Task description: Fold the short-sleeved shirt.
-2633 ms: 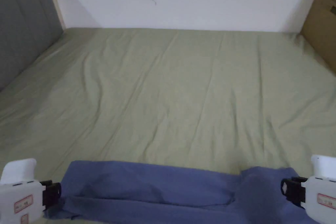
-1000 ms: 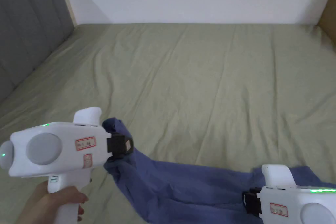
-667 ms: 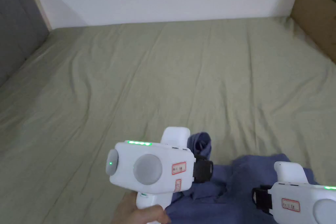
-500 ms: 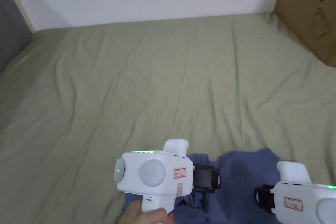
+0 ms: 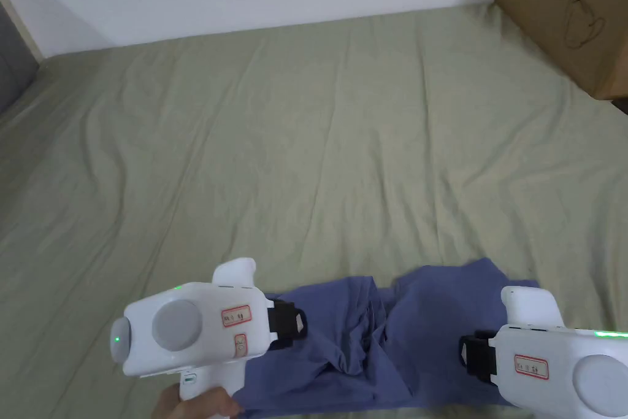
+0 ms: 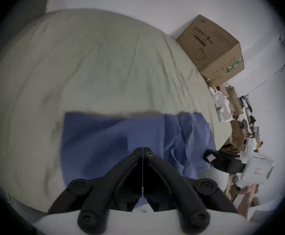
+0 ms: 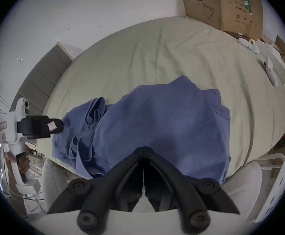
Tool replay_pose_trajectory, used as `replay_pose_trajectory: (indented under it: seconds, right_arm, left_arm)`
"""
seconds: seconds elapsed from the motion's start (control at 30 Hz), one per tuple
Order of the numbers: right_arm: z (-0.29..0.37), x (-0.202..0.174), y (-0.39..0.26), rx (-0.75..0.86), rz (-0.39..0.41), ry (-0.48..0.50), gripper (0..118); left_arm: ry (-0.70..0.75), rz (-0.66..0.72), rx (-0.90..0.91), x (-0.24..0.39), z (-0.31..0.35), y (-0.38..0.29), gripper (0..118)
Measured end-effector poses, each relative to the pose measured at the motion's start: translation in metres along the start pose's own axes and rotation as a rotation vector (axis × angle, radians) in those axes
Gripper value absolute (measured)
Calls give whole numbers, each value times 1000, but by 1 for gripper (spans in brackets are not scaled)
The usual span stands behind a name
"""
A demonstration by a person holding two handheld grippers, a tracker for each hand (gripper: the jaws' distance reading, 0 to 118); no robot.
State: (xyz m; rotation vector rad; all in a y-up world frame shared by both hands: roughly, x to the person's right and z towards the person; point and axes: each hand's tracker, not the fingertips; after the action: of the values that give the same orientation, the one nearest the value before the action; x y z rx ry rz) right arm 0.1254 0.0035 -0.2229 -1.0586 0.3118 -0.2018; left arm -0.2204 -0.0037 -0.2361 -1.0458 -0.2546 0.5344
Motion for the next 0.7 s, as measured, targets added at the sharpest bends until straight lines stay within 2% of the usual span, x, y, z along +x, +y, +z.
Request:
replay_pose_trajectory:
  seconds: [0.2, 0.27, 0.4, 0.5, 0.57, 0.7]
  right_arm:
    - [-3, 4, -2, -13, -10, 3, 0]
    - [-1, 6, -2, -9, -21, 6, 0]
    - [3, 6, -1, 0, -8, 12, 0]
    - [1, 4, 0, -3, 3, 16, 0]
    - [0, 3, 0, -4, 5, 15, 0]
    - [1, 4, -1, -4, -3, 25, 0]
  left_arm:
    - [14, -162, -111, 37, -38, -11, 0]
    - [73, -181, -186, 42, -50, -15, 0]
    - [82, -165, -176, 49, -47, -11, 0]
    - [38, -149, -171, 57, -44, -10, 0]
    - [-45, -106, -166, 64, -46, -14, 0]
    - [-126, -134, -181, 94, -60, -26, 0]
